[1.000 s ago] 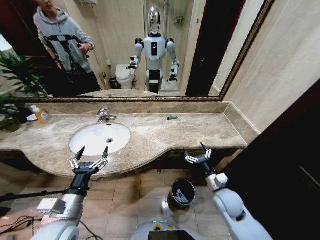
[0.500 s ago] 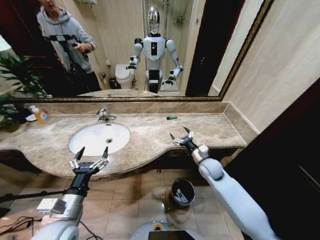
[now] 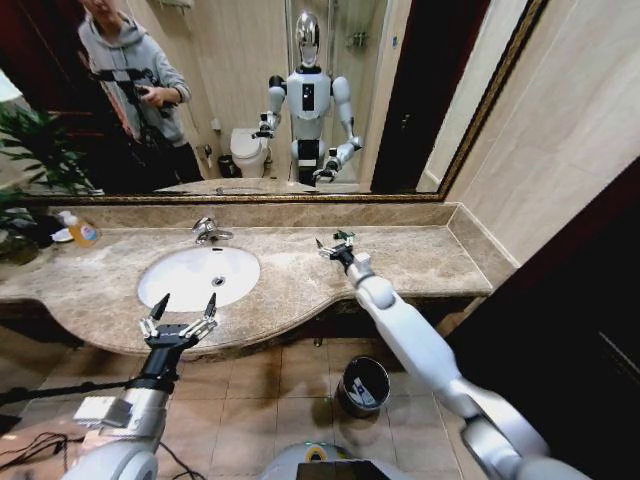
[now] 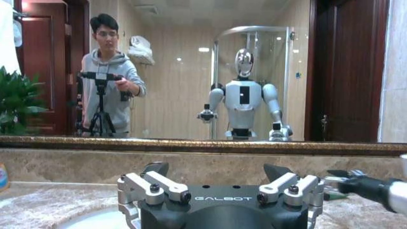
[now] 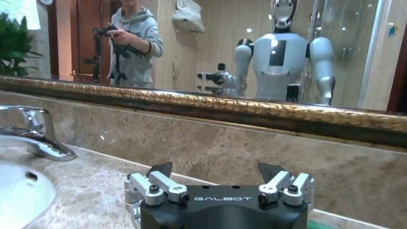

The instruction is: Pick up the trash from the sink and place it in the trash bin.

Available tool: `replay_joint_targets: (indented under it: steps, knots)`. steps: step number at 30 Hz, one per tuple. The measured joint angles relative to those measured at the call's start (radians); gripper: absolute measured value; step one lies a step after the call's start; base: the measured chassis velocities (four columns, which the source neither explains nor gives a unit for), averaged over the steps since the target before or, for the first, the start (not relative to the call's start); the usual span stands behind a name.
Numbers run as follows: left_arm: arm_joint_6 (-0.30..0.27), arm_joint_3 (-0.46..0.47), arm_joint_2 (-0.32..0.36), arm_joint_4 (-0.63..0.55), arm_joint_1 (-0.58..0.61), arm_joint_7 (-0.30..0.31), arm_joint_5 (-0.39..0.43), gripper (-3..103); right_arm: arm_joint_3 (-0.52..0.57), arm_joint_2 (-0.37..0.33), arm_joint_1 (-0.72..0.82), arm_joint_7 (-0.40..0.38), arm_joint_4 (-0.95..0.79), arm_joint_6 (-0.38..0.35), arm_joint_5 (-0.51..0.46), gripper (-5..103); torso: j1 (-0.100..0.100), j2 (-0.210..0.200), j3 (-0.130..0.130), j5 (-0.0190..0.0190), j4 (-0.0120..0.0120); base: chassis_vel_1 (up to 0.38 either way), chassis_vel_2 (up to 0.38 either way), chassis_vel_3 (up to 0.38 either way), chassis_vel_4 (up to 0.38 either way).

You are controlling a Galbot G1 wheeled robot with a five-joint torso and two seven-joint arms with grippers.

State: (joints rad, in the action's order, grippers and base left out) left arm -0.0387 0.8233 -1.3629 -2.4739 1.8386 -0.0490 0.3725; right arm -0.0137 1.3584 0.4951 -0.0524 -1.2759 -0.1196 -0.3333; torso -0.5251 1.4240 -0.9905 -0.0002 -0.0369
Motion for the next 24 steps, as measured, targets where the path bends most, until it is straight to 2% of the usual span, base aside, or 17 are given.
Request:
replay_joint_targets:
  steps: [3, 7, 9, 12, 16, 24]
  knots:
    - [0.000, 0.000, 0.000, 0.000, 0.000, 0.000, 0.000, 100, 0.030, 0.057, -0.059, -0.009, 0.108, -0.007, 0.032, 91, 0.000, 0.000, 0.000, -0.0002, 0.0000, 0.000, 0.000, 0.000, 0.000]
    - [0.000, 0.000, 0.000, 0.000, 0.000, 0.000, 0.000, 100, 0.085, 0.079, -0.083, -0.052, 0.177, -0.009, 0.086, 94, 0.000, 0.000, 0.000, -0.0001, -0.0003, 0.000, 0.000, 0.000, 0.000]
    - [0.000, 0.000, 0.000, 0.000, 0.000, 0.000, 0.000, 100, 0.129, 0.087, -0.085, -0.092, 0.216, 0.019, 0.144, 93, 0.000, 0.000, 0.000, -0.0003, 0.0011, 0.000, 0.000, 0.000, 0.000]
    - [0.000, 0.000, 0.000, 0.000, 0.000, 0.000, 0.000, 100, 0.160, 0.112, -0.096, -0.125, 0.272, 0.054, 0.181, 88, 0.000, 0.000, 0.000, -0.0001, 0.0011, 0.000, 0.000, 0.000, 0.000]
    - [0.000, 0.000, 0.000, 0.000, 0.000, 0.000, 0.000, 100, 0.176, 0.146, -0.104, -0.146, 0.310, 0.055, 0.188, 85, 0.000, 0.000, 0.000, -0.0001, 0.0001, 0.000, 0.000, 0.000, 0.000]
    - [0.000, 0.000, 0.000, 0.000, 0.000, 0.000, 0.000, 100, 0.206, 0.217, -0.148, -0.150, 0.399, 0.047, 0.196, 85, 0.000, 0.000, 0.000, 0.0000, 0.0000, 0.000, 0.000, 0.000, 0.000]
